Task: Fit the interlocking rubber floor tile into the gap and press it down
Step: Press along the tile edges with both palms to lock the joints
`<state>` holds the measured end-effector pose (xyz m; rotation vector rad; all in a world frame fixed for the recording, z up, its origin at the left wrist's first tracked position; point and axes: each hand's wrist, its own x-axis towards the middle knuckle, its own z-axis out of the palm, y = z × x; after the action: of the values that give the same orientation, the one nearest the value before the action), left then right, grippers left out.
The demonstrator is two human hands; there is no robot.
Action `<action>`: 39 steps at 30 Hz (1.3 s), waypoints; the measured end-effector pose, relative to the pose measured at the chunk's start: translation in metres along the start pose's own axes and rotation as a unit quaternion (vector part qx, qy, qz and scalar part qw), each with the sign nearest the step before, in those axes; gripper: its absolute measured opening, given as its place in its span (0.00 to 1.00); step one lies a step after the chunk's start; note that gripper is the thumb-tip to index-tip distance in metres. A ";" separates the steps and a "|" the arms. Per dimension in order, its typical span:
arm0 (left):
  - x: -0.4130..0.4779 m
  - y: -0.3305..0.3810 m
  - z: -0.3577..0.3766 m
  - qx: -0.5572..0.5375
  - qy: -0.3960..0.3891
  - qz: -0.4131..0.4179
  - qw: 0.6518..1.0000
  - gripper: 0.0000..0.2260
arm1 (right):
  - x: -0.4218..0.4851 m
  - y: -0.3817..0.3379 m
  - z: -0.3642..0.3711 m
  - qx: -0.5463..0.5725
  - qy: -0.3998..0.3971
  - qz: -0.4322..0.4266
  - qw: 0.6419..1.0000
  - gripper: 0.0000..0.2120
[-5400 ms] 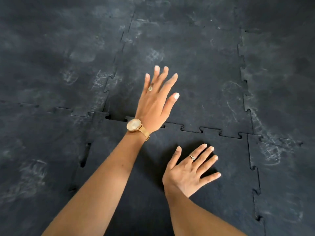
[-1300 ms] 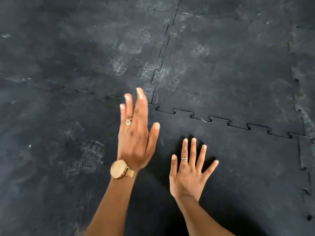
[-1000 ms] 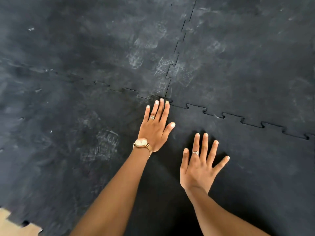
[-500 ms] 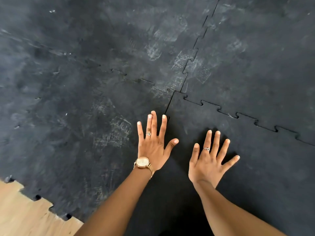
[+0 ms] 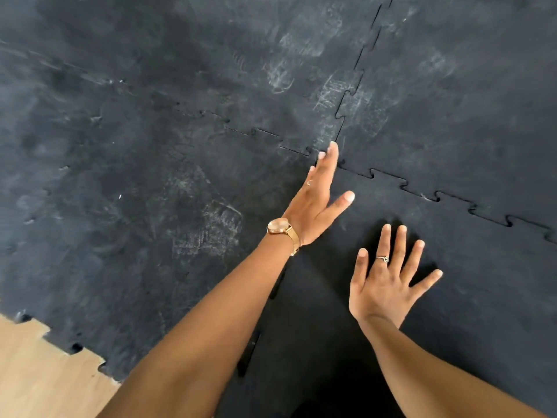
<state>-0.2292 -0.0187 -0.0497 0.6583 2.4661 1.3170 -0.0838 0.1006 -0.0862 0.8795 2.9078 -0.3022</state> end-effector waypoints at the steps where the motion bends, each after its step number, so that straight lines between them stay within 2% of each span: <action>1: -0.010 0.008 -0.010 -0.062 0.038 -0.029 0.997 0.33 | 0.000 -0.001 0.001 -0.002 -0.002 0.000 1.000 0.29; 2: -0.025 0.012 -0.015 -0.036 0.074 -0.043 0.996 0.32 | -0.001 -0.002 0.001 -0.002 -0.003 0.002 1.000 0.29; 4: -0.066 0.011 -0.008 0.167 0.110 -0.035 0.979 0.31 | 0.000 -0.002 0.000 -0.004 -0.008 0.003 1.000 0.29; 6: -0.105 -0.004 0.008 0.351 0.051 -0.038 0.934 0.32 | 0.000 -0.002 -0.001 -0.006 -0.011 0.004 1.000 0.29; 7: -0.115 -0.013 0.016 0.398 0.010 -0.048 0.916 0.32 | -0.001 -0.003 -0.001 -0.006 -0.014 0.003 1.000 0.29; 9: -0.112 -0.022 0.023 0.424 -0.032 -0.067 0.903 0.33 | 0.000 -0.003 -0.002 -0.007 -0.015 0.003 1.000 0.29; 15: -0.110 -0.020 0.021 0.446 -0.061 -0.085 0.889 0.39 | -0.003 -0.005 -0.005 -0.013 -0.013 -0.005 1.000 0.29; 22: -0.109 -0.027 0.024 0.441 -0.033 -0.062 0.895 0.38 | -0.005 -0.007 -0.001 -0.020 0.007 0.000 1.000 0.28; 26: -0.112 -0.024 0.023 0.418 -0.026 -0.060 0.906 0.37 | -0.067 -0.022 0.011 -0.014 0.005 0.010 1.000 0.28; 28: -0.113 -0.022 0.019 0.378 -0.033 -0.037 0.925 0.34 | -0.108 -0.028 0.015 -0.026 -0.014 -0.024 0.999 0.28; 31: -0.122 -0.021 0.006 0.252 -0.042 -0.013 0.967 0.30 | -0.147 -0.010 0.008 -0.037 -0.060 -0.097 0.993 0.28; 33: -0.124 -0.016 0.000 0.161 -0.063 -0.035 0.984 0.30 | -0.161 0.016 0.006 -0.052 -0.052 -0.163 0.984 0.29; 35: -0.124 0.005 -0.009 0.058 -0.026 -0.038 0.997 0.30 | -0.171 0.039 0.008 -0.069 -0.028 -0.205 0.976 0.31; 36: -0.126 0.019 -0.014 0.043 0.018 -0.001 0.999 0.29 | -0.172 0.045 0.011 -0.070 -0.018 -0.207 0.976 0.31; 38: -0.136 0.042 -0.014 0.089 0.100 0.110 0.985 0.27 | -0.171 0.049 0.014 -0.064 -0.002 -0.196 0.979 0.31; 39: -0.144 0.043 -0.007 0.126 0.113 0.143 0.975 0.27 | -0.171 0.048 0.016 -0.054 0.004 -0.178 0.983 0.31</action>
<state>-0.0968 -0.0763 -0.0063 1.0074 2.8399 1.2427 0.0855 0.0445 -0.0856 0.3433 3.0428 -0.1620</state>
